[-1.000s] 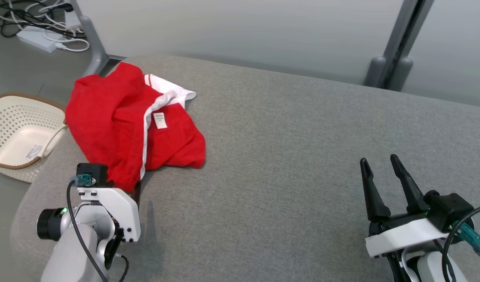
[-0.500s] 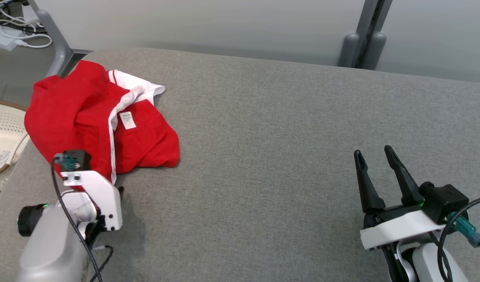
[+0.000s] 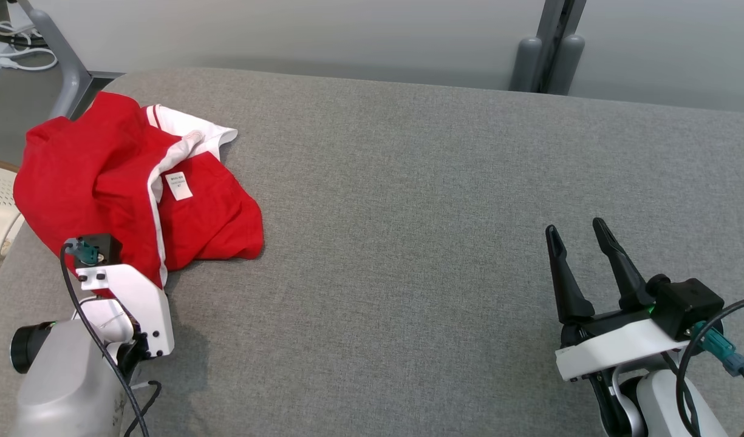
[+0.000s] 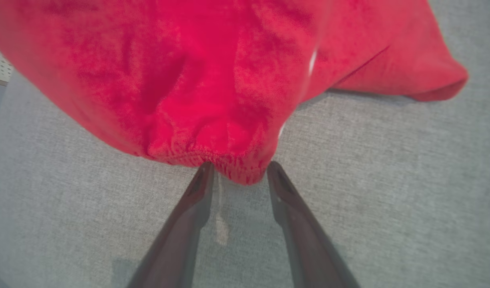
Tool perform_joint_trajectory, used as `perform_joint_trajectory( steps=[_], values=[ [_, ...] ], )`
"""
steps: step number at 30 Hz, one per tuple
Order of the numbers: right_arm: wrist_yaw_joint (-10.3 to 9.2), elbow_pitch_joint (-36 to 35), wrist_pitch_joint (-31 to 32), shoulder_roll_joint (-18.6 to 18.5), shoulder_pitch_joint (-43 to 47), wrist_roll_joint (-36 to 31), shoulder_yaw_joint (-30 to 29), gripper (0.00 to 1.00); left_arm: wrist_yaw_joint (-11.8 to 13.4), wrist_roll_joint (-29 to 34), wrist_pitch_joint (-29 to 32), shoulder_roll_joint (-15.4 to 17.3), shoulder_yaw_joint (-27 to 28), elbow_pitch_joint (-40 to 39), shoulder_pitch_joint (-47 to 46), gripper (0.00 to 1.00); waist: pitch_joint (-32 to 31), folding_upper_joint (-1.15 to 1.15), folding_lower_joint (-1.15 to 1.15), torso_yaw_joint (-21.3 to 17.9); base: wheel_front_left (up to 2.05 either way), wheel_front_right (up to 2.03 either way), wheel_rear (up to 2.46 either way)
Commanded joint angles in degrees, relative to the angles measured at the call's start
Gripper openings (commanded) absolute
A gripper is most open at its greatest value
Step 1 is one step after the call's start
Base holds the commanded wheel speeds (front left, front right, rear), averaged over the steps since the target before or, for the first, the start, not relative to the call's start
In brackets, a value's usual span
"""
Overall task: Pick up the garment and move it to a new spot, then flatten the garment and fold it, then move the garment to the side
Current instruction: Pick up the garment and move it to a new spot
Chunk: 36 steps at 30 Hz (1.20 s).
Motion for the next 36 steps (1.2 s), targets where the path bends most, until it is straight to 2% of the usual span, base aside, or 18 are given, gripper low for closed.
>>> perform_joint_trajectory(
  steps=[1, 11, 23, 29, 36],
  values=[
    [0.13, 0.0, -0.3, -0.3, -0.1, 0.2, 0.0, 1.00, -0.1, -0.3, -0.7, 0.2, -0.2, 0.7, -1.1, 0.00, -0.1, 0.00, 0.00, 0.0, 0.00, 0.00, 0.00],
    [0.13, 0.3, -0.3, -0.2, 0.7, 0.3, -0.2, 1.00, -1.0, -0.1, -3.3, 0.7, -1.7, 3.1, -3.1, 0.00, -1.1, 0.00, 0.00, 0.7, 0.00, 0.00, 0.00],
    [0.13, 1.3, -0.3, -0.1, 2.4, 1.3, 0.2, 1.00, -3.4, -0.6, 0.4, -0.9, -7.8, -0.2, -3.7, 0.00, -5.3, 0.00, 0.00, 0.8, 0.00, 0.00, 0.00],
    [0.13, 1.3, -0.3, -0.2, 3.6, 1.4, -0.4, 1.00, -3.4, -3.9, 4.8, -2.2, -15.9, -8.9, -0.8, 0.00, -7.4, 0.00, 0.00, -0.5, 0.00, 0.00, 0.00],
    [0.13, 1.6, -0.3, -0.3, 4.6, 1.5, -1.2, 1.00, -3.4, -9.9, 10.7, -0.4, -25.6, -23.3, 2.3, 0.00, -9.1, 0.00, 0.00, -4.0, 0.00, 0.00, 0.00]
  ],
)
